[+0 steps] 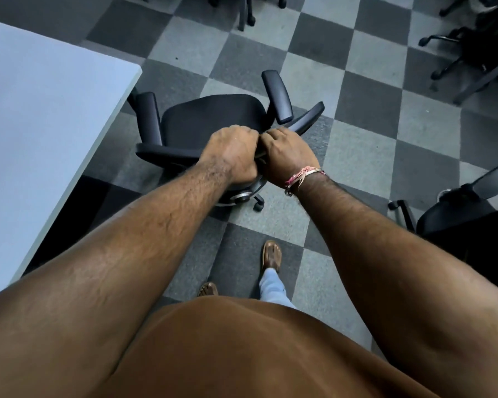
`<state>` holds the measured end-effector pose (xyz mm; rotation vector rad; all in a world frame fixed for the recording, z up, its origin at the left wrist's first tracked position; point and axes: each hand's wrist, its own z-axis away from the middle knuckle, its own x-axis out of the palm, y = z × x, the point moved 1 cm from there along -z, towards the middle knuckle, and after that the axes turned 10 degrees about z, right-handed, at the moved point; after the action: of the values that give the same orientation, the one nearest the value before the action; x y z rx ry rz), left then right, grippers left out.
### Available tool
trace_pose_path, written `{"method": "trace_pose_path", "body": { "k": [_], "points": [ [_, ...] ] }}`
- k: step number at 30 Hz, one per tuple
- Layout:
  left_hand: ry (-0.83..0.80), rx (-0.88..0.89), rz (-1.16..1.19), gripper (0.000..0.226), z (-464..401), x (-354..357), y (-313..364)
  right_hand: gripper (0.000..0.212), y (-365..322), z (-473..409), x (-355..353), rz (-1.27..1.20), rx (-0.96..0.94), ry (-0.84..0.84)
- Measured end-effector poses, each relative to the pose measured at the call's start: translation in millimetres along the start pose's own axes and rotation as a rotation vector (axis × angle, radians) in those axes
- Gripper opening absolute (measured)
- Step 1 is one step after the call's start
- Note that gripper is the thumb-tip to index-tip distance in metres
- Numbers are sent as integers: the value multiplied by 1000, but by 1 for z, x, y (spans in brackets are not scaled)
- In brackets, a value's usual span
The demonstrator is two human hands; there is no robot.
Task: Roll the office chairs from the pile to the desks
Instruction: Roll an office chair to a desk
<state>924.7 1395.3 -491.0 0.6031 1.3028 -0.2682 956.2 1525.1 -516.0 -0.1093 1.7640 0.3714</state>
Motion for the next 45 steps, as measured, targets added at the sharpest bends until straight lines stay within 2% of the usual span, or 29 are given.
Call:
{"method": "trace_pose_path", "body": {
  "k": [5,7,11,15,24,26,35,45],
  "points": [
    [-107,-196,95,29,-45,25,0,24,34,-35,46,-71,-145,-240],
    [-146,-293,135,26,-59,31,3,29,47,-49,59,-100,-229,-275],
    [-226,-375,113,22,-75,35,4,39,60,-63,72,-80,-321,-228],
    [-290,-432,34,19,-77,37,12,34,63,-60,76,-73,-359,-198],
    [-264,-518,15,13,-46,47,37,30,56,-31,61,-66,-358,-228],
    [-252,-533,16,6,-31,52,46,31,50,-14,57,-57,-365,-228],
    [-166,-545,43,7,67,92,128,36,36,106,36,-33,-458,-149],
    [-157,-614,26,11,162,134,221,38,29,229,16,-44,-595,-105]
  ]
}}
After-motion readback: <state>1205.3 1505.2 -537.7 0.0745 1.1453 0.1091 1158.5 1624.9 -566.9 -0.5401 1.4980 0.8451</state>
